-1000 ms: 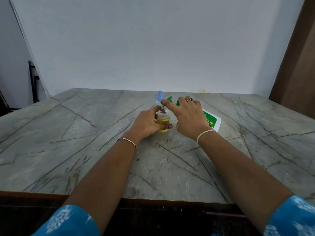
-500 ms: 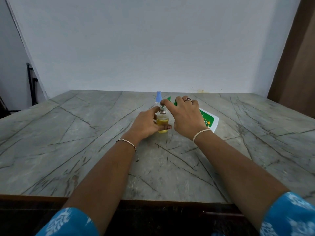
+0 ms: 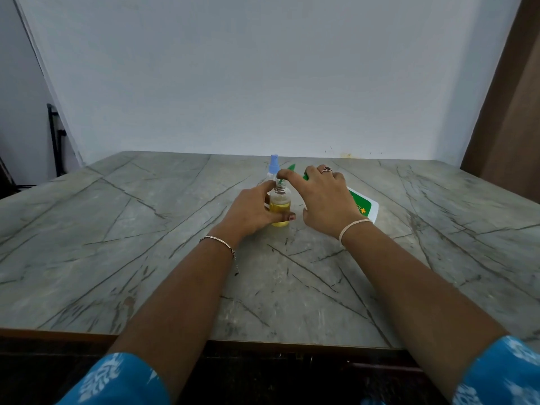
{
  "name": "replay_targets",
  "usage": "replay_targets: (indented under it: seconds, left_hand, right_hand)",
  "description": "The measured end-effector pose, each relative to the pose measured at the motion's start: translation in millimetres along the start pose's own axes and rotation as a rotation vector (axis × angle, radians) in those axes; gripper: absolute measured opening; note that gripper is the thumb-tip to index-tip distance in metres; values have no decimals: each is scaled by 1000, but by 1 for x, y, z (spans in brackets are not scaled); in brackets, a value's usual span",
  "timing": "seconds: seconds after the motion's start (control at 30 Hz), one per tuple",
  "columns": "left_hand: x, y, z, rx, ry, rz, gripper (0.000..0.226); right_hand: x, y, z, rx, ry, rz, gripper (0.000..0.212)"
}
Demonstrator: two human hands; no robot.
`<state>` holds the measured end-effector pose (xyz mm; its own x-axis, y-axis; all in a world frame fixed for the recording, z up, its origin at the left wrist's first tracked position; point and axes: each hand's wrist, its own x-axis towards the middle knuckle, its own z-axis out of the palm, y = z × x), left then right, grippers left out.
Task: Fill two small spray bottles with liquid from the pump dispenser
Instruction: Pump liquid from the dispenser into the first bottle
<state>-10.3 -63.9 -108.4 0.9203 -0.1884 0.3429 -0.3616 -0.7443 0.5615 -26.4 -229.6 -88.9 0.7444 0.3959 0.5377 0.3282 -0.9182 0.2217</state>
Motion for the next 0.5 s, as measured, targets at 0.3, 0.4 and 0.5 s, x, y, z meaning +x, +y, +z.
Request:
replay_targets:
  seconds: [0.3,0.4,0.5]
  left_hand:
    - [0,-2,0,-13,0,24,73]
    - [-1,-2,-1,-19,7,27,73]
    - [-2,0,-1,-5,6,36,74]
  right_hand:
    - [3,-8,2,-20,30,28,75]
    - [2,-5,3,-30,38,19,79]
    - [-2,-2,2,-26,33,12,81]
